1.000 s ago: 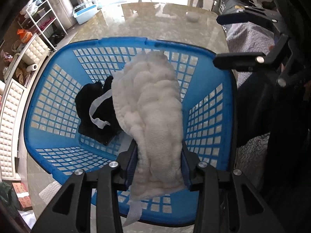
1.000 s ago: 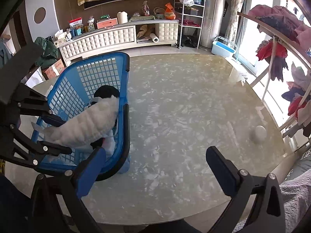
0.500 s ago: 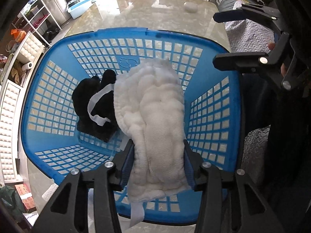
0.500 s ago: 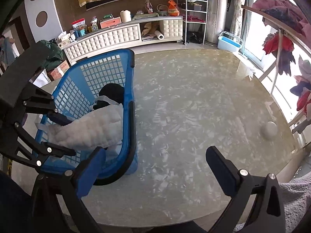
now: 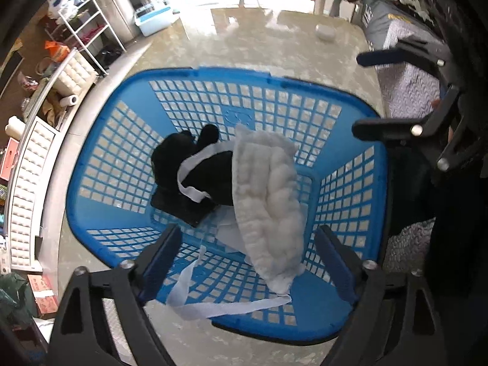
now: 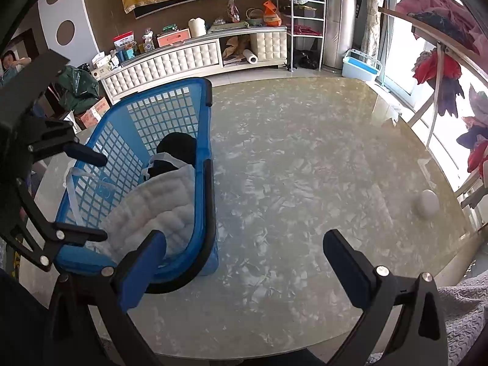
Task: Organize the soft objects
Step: 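Withdraw both tools from the basket toward the white waffle cloth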
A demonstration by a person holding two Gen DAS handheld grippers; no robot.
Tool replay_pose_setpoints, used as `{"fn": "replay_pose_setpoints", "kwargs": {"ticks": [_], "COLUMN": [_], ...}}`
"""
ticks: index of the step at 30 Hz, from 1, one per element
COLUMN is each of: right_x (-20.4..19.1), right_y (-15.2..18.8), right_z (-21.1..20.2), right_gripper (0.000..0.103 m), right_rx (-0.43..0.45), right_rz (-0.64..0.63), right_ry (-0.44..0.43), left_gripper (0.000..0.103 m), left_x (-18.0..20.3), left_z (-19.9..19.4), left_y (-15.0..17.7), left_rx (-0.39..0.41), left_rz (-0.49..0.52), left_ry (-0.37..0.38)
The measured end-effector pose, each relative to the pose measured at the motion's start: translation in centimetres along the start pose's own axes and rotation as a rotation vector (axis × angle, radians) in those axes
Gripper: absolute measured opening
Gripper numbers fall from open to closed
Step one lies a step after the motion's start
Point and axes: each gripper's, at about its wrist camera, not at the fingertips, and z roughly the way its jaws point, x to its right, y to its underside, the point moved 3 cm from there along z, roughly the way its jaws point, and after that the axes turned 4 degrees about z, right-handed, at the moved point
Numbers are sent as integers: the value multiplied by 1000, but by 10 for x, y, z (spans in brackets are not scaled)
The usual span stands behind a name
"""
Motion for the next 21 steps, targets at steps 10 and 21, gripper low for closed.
{"fn": "replay_pose_setpoints", "kwargs": {"ticks": [10, 21], "right_x": [-8, -56], "right_y": [3, -8], "right_z": [-4, -28], "right_gripper": [103, 103], "right_rx": [-3, 25], "right_rz": [-5, -79], "right_ry": [-26, -9], "left_gripper": [103, 103], "left_x": [5, -8], "left_z": [-40, -86], "left_y": [6, 52], "left_rx": [181, 347], "left_rz": [-74, -219], "left_ry": [-11, -57]}}
